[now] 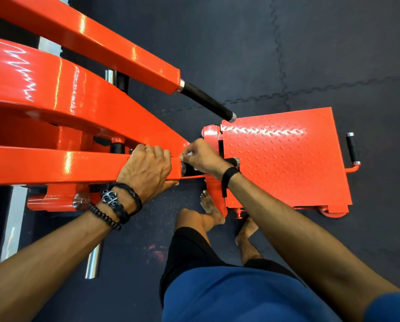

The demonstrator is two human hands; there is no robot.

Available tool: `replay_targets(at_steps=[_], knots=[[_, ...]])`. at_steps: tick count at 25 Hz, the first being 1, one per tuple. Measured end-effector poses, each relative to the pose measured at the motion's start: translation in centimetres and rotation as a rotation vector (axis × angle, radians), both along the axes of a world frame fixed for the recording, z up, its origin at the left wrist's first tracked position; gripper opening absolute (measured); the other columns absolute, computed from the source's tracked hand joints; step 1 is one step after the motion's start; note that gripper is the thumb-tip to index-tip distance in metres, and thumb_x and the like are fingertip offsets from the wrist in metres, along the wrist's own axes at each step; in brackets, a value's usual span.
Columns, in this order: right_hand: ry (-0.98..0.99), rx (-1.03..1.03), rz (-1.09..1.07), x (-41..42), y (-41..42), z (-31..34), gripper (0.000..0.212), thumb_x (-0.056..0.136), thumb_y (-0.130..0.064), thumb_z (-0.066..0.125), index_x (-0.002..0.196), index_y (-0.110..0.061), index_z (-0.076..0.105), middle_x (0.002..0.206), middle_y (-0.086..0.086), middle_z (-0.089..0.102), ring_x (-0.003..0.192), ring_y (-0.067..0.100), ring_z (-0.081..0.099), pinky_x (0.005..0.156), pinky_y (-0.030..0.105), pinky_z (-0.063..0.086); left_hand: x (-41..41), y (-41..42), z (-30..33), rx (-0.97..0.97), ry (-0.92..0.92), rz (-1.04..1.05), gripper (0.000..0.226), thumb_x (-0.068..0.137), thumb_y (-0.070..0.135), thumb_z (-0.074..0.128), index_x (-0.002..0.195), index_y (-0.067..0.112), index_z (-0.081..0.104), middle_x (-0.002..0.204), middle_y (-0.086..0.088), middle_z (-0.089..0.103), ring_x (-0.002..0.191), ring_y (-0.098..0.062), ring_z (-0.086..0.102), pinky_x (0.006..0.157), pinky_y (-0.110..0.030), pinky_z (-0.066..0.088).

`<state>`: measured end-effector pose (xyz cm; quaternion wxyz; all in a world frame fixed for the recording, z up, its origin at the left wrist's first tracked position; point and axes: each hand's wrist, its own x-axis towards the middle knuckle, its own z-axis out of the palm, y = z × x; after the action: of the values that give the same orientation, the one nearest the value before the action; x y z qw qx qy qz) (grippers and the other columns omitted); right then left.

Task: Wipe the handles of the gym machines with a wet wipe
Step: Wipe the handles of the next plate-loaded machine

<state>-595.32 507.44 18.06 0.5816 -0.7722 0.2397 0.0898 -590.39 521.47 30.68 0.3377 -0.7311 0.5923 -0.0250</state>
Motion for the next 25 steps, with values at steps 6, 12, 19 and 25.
replay_targets(at_steps=[6, 12, 19, 25], knots=[[0.443, -0.366, 0.067, -1.8, -6.8, -4.2, 0.021, 0.085, -0.008, 0.061, 0.105, -0.002, 0.063, 0.11, 0.02, 0.066, 0.102, 0.034, 0.064, 0.075, 0.035, 0.049, 0.2, 0.0, -0.2, -0.009, -0.001, 0.013, 0.06, 0.081, 0.076, 0.047, 0.089, 0.017, 0.049, 0.081, -0.005, 0.056, 0.073, -0.023, 0.056, 0.069, -0.038, 0.04], [0.208, -0.154, 0.056, -0.4, -2.4, -0.6, 0.019, 0.088, -0.013, 0.063, 0.069, -0.012, 0.058, 0.072, 0.003, 0.058, 0.069, 0.021, 0.056, 0.063, 0.028, 0.041, 0.3, 0.1, -0.5, -0.018, 0.008, 0.009, 0.062, 0.082, 0.077, 0.043, 0.09, 0.016, 0.048, 0.082, -0.005, 0.056, 0.073, -0.024, 0.056, 0.07, -0.038, 0.04], [-0.24, -0.09, -0.646, -5.4, 3.7, -1.4, 0.005, 0.089, -0.014, 0.068, 0.087, -0.013, 0.072, 0.091, 0.005, 0.067, 0.083, 0.012, 0.056, 0.075, 0.016, 0.043, 0.3, 0.0, -0.4, -0.004, 0.012, 0.023, 0.061, 0.081, 0.076, 0.044, 0.089, 0.016, 0.047, 0.08, -0.005, 0.054, 0.072, -0.024, 0.055, 0.068, -0.038, 0.039], [0.038, -0.132, -0.965, -6.9, 0.3, -6.3, 0.007, 0.094, -0.008, 0.06, 0.094, -0.003, 0.065, 0.101, 0.017, 0.057, 0.09, 0.027, 0.053, 0.079, 0.026, 0.037, 0.1, 0.0, -0.1, -0.002, 0.007, 0.013, 0.06, 0.082, 0.077, 0.045, 0.087, 0.017, 0.045, 0.079, -0.005, 0.053, 0.069, -0.023, 0.053, 0.066, -0.037, 0.036]])
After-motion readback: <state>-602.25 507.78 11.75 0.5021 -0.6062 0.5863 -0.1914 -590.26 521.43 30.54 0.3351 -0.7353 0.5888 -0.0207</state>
